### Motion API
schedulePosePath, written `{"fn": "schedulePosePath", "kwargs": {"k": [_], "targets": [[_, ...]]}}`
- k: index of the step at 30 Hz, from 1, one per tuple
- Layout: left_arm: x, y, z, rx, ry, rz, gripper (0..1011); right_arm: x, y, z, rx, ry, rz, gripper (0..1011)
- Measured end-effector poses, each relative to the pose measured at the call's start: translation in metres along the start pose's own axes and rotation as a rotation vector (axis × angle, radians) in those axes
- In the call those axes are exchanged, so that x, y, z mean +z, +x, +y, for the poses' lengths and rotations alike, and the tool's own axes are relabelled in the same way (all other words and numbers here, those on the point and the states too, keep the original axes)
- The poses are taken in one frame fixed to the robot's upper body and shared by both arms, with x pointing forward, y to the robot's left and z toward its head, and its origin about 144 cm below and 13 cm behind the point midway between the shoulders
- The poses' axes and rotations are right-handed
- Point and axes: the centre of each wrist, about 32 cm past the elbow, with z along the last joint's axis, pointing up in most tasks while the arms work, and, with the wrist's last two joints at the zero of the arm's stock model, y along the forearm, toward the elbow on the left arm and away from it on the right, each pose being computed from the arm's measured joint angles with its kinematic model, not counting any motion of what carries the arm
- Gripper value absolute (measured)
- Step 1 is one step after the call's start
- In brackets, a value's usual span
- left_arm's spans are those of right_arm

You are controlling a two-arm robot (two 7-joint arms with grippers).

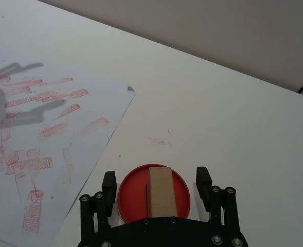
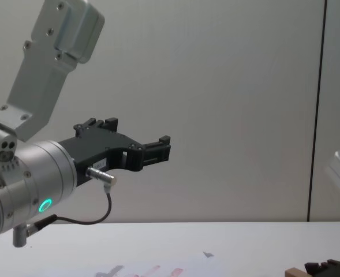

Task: Use the one hand to pick up the stamp and affix it onto the A4 paper.

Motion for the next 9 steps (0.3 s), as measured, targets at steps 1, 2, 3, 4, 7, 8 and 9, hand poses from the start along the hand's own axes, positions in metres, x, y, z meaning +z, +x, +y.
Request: {"fn": "schedulePosePath", "kwargs": {"k": [1, 2, 3, 4, 7, 8, 9], "targets": [[0.0000, 0.0000, 0.0000, 0.000, 0.000, 0.000, 1001, 0.0000, 0.0000, 0.0000, 0.000, 0.000, 0.000, 938], [0.0000, 0.0000, 0.0000, 0.000, 0.000, 0.000, 1001, 0.0000, 0.0000, 0.0000, 0.000, 0.000, 0.000, 972], [0.0000, 0.0000, 0.0000, 0.000, 0.000, 0.000, 1001, -0.0001, 0.0000, 0.0000, 0.000, 0.000, 0.000, 999], [0.0000, 0.0000, 0.0000, 0.000, 0.000, 0.000, 1001, -0.0001, 0.0000, 0.0000, -0.001, -0.001, 0.000, 1003], [0.0000, 0.0000, 0.0000, 0.000, 0.000, 0.000, 1001, -0.0002, 0.0000, 0.0001, -0.001, -0.001, 0.000, 1003], [0.0000, 0.0000, 0.0000, 0.000, 0.000, 0.000, 1002, -0.0002, 0.0000, 0.0001, -0.001, -0.001, -0.001, 1003], [0.0000, 0.0000, 0.0000, 0.000, 0.000, 0.000, 1001, -0.0003, 0.0000, 0.0001, -0.001, -0.001, -0.001, 1003]]}}
